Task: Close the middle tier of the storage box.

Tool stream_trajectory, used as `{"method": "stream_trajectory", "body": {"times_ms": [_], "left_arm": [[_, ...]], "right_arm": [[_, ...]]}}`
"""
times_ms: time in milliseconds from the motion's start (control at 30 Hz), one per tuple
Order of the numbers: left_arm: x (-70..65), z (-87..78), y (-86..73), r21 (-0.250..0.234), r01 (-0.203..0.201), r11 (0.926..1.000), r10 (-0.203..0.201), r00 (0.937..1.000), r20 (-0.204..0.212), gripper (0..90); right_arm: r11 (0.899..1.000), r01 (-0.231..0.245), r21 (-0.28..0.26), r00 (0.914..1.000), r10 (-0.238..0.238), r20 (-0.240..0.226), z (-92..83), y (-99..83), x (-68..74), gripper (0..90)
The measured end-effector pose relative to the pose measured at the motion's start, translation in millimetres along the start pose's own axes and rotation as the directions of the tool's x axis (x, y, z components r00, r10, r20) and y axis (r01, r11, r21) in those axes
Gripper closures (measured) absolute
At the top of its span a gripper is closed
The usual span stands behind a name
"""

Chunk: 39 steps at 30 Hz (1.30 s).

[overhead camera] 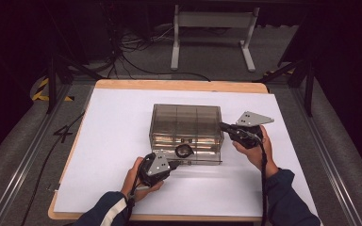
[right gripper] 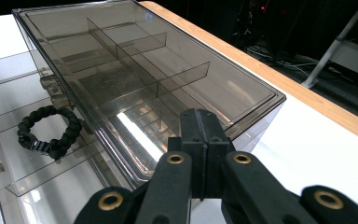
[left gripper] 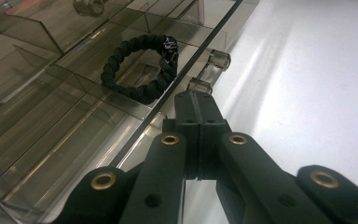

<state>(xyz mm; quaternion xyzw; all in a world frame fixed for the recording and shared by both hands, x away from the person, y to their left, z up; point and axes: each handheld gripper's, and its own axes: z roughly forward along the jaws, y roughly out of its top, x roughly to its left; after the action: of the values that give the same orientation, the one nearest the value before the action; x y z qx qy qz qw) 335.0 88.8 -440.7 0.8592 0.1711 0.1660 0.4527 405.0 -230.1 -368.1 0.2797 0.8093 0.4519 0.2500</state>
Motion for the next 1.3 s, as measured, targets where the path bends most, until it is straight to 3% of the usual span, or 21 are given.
{"method": "stream_trajectory", "body": {"times_ms": [133, 367, 600, 733, 867, 900, 967, 1067, 1267, 1300], "left_arm": [[-0.1, -2.3, -1.1, 0.003, -0.006, 1.0000, 0.006, 1.0000, 0.000, 90.0], [6.4, -28.1, -10.3, -0.008, 0.006, 1.0000, -0.006, 0.9998, -0.020, 89.9], [18.1, -55.8, -23.4, -0.038, 0.036, 0.9986, -0.039, 0.9966, -0.073, 86.4], [25.6, -64.3, -31.7, -0.024, 0.044, 0.9987, -0.046, 0.9940, -0.099, 82.7], [36.6, -70.0, -41.6, -0.001, 0.049, 0.9988, -0.049, 0.9890, -0.139, 78.7], [43.2, -70.3, -45.8, 0.008, 0.082, 0.9966, -0.081, 0.9894, -0.121, 77.3], [45.2, -69.5, -47.8, 0.024, 0.071, 0.9972, -0.067, 0.9889, -0.133, 75.6], [46.8, -67.1, -48.8, 0.021, 0.073, 0.9971, -0.071, 0.9917, -0.108, 73.5], [47.9, -59.0, -48.1, 0.046, 0.070, 0.9965, -0.065, 0.9924, -0.104, 71.2], [48.7, -57.2, -48.2, 0.042, 0.084, 0.9956, -0.080, 0.9923, -0.094, 71.8]], "right_arm": [[1.000, 0.002, 0.001, 1.0000, -0.002, 0.000, -0.4, 0.0, -0.1, 90.0], [1.000, 0.018, 0.002, 0.9998, -0.018, 0.008, -4.1, 0.2, 0.8, 90.0], [0.999, 0.035, -0.037, 0.9992, -0.034, 0.019, -26.7, -2.3, 4.0, 90.0], [0.998, 0.047, -0.030, 0.9988, -0.046, 0.017, -40.9, -12.1, 9.6, 90.0], [0.998, 0.059, 0.011, 0.9978, -0.058, -0.030, -52.3, -35.3, 20.7, 88.1], [0.997, 0.071, 0.037, 0.9967, -0.069, -0.042, -52.5, -41.9, 25.0, 87.1], [0.995, 0.082, 0.060, 0.9951, -0.079, -0.059, -52.4, -49.6, 30.1, 86.2], [0.992, 0.085, 0.092, 0.9930, -0.077, -0.090, -50.0, -58.5, 36.5, 84.2], [0.987, 0.081, 0.136, 0.9891, -0.062, -0.134, -38.3, -68.6, 41.4, 79.5], [0.986, 0.083, 0.144, 0.9884, -0.063, -0.138, -34.1, -69.7, 43.0, 79.3]]}}
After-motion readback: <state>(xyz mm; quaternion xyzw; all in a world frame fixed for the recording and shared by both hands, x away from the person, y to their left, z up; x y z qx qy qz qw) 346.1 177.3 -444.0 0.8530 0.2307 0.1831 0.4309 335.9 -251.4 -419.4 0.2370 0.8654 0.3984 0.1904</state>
